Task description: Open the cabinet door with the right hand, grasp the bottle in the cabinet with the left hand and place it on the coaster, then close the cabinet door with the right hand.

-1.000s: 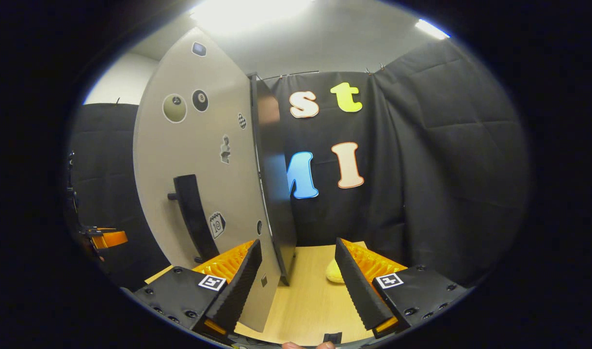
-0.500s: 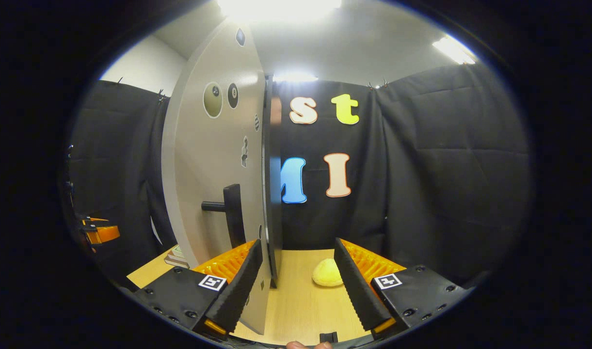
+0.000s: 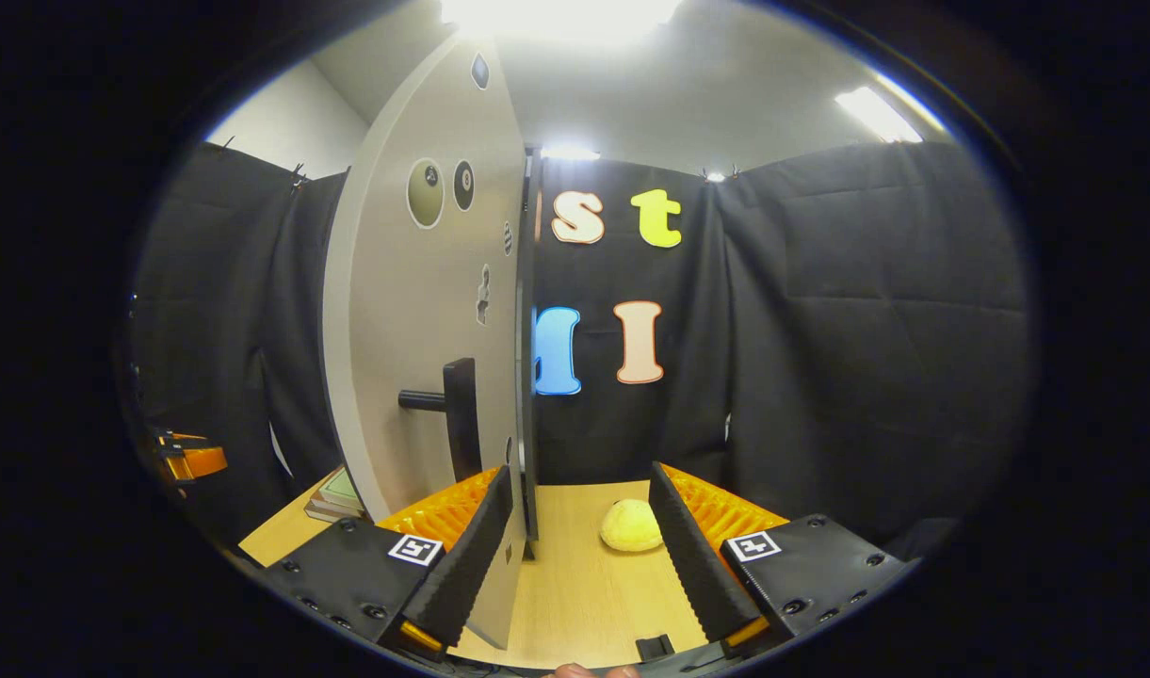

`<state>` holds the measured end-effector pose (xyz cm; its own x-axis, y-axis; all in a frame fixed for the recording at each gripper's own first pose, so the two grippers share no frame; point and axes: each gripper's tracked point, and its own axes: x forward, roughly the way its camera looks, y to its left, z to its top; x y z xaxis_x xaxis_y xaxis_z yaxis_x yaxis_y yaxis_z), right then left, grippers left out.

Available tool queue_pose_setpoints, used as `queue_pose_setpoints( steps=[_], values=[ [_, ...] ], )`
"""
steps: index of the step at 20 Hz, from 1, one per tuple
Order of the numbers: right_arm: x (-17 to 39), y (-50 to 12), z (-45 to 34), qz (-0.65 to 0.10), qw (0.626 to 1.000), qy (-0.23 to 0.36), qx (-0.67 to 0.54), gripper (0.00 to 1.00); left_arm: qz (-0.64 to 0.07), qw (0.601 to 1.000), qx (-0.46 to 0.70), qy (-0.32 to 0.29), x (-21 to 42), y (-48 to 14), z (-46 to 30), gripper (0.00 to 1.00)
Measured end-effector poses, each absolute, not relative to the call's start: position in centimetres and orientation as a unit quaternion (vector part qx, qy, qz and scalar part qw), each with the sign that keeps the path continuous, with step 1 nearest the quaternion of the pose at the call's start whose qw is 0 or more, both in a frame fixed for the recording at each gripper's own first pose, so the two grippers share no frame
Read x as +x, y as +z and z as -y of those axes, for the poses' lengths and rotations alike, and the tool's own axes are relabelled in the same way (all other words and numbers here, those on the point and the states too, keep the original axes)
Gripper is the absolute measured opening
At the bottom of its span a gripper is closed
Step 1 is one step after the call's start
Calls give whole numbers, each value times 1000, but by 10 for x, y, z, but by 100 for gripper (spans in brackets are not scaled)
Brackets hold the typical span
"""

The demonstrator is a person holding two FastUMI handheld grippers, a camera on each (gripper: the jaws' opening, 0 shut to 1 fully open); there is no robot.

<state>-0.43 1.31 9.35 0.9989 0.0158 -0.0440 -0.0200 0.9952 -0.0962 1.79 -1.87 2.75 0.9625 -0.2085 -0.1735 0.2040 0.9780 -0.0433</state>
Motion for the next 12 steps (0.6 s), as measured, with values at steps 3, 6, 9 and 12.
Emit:
queue_pose_setpoints(
  steps=[3,6,9,12],
  values=[
    [-7,90,-36,-21,999,11,-40,87,-88,990,-17,-106,28,24,1,88],
    [-6,88,-61,-22,999,19,-29,87,-89,990,-23,-111,38,20,-12,86],
    [-2,85,-87,-24,999,32,-30,94,-91,989,-18,-111,45,18,-27,86],
    [7,85,-115,-22,998,51,-32,94,-90,990,-16,-109,48,16,-41,90]
  ],
)
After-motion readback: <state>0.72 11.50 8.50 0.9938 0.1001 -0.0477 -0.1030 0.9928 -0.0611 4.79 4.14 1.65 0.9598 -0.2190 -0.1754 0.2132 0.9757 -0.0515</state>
